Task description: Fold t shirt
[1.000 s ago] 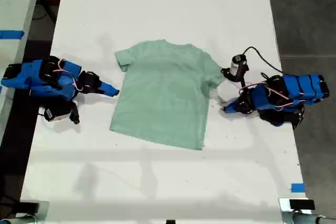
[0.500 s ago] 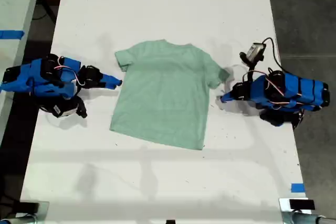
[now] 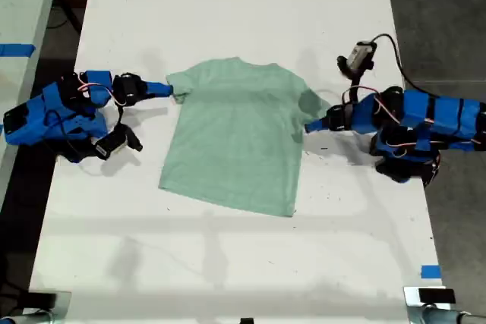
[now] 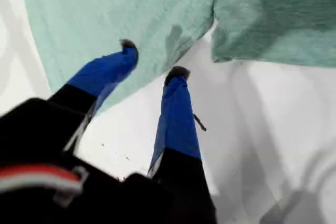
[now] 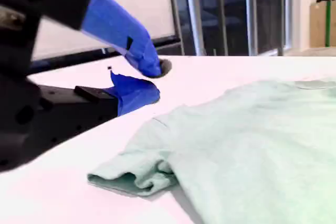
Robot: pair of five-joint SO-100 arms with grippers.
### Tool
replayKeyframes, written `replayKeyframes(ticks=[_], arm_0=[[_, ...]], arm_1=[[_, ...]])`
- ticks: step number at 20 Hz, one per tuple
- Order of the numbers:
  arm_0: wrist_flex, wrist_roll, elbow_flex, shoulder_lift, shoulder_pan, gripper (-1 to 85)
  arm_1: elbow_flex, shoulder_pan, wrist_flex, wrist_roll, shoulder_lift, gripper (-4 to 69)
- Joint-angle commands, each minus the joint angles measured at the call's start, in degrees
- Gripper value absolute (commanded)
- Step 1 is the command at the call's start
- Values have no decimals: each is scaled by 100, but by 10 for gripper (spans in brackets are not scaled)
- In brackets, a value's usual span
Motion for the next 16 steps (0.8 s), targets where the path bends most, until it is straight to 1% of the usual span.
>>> replayKeyframes(ticks=[1, 3, 5, 8, 11, 12, 14, 16], arm_0=[[35, 299, 167, 44, -334, 100], [0, 185, 202, 53, -158, 80], [9, 149, 202, 53, -132, 69], [9, 149, 202, 53, -123, 63], [9, 167, 202, 53, -123, 57], [9, 167, 202, 53, -105, 54], [9, 176, 202, 53, -88, 50], [9, 176, 202, 53, -88, 48]], arm_1=[[-1714, 1266, 387, -694, -1767, 246], [-2312, 2083, 501, -1239, -2663, 262], [-2733, 2575, 396, -1591, -3612, 265], [-2856, 2812, 123, -1705, -4333, 245], [-2716, 2628, -105, -1573, -4869, 248], [-2558, 2619, -272, -1529, -5063, 229], [-2294, 2654, -545, -1424, -5256, 11], [-2382, 2602, -510, -1503, -5106, 11]])
